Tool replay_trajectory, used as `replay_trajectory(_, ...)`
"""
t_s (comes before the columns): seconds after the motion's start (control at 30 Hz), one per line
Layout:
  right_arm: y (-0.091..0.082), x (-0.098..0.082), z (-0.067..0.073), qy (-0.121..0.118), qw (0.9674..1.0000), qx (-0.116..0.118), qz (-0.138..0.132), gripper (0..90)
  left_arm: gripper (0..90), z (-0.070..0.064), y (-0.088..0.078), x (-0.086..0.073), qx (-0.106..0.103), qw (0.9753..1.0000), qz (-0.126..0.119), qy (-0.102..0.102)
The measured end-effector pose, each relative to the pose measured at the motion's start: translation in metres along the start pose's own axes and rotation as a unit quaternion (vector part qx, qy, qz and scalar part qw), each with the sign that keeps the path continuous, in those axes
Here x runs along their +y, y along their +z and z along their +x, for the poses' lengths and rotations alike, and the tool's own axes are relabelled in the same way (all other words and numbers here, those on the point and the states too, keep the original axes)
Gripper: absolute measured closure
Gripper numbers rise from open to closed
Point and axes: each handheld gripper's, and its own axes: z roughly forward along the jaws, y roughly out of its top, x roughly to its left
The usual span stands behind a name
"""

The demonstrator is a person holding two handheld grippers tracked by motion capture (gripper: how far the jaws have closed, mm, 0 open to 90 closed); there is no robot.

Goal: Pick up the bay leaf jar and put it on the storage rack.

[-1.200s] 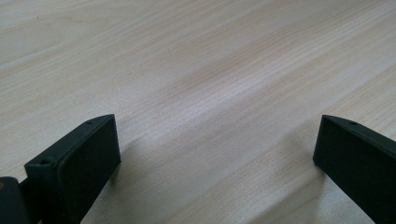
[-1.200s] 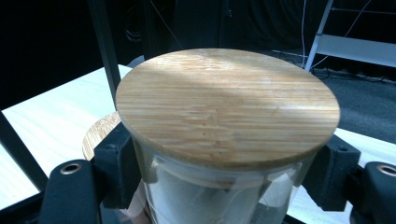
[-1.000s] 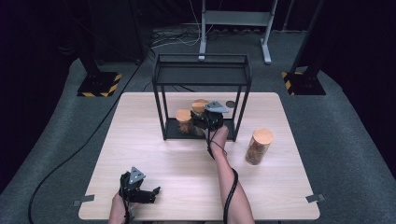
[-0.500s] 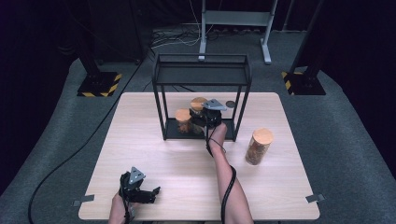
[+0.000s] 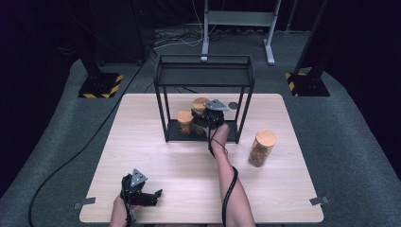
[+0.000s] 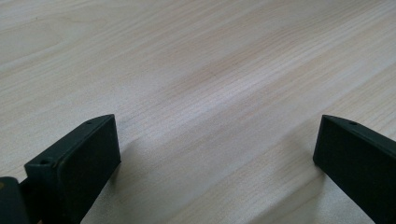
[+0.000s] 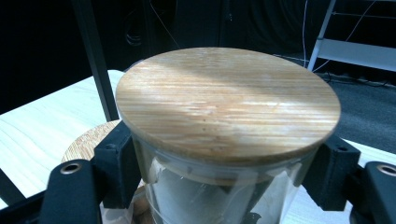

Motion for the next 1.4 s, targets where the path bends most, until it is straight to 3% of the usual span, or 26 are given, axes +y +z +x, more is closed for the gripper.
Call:
replay_trajectory(0.77, 0.0029, 0.0019, -0.0011, 0.000, 1.0000, -0.002, 0.005, 24.8, 0.0, -0.0001, 0.0000, 0.0000, -0.001, 1.0000, 0.000, 0.001)
replay_trajectory(1.2, 0.0027, 0.0065, 0.0003, -0.002, 0.9997, -0.006, 0.024, 24.5, 0.0, -0.0001, 0.0000, 0.0000, -0.001, 1.0000, 0.000, 0.002)
replay_trajectory(1.27, 0.0021, 0.0078, 0.0002, 0.000, 0.9995, -0.005, 0.030, 24.0, 0.0, -0.0001, 0.0000, 0.0000, -0.002, 1.0000, 0.000, 0.002)
replay_trajectory(1.4, 0.0028, 0.0095, -0.0004, 0.007, 0.9977, -0.001, 0.067, 12.4, 0.0, -0.0001, -0.0001, 0.0001, -0.002, 1.0000, 0.000, 0.002)
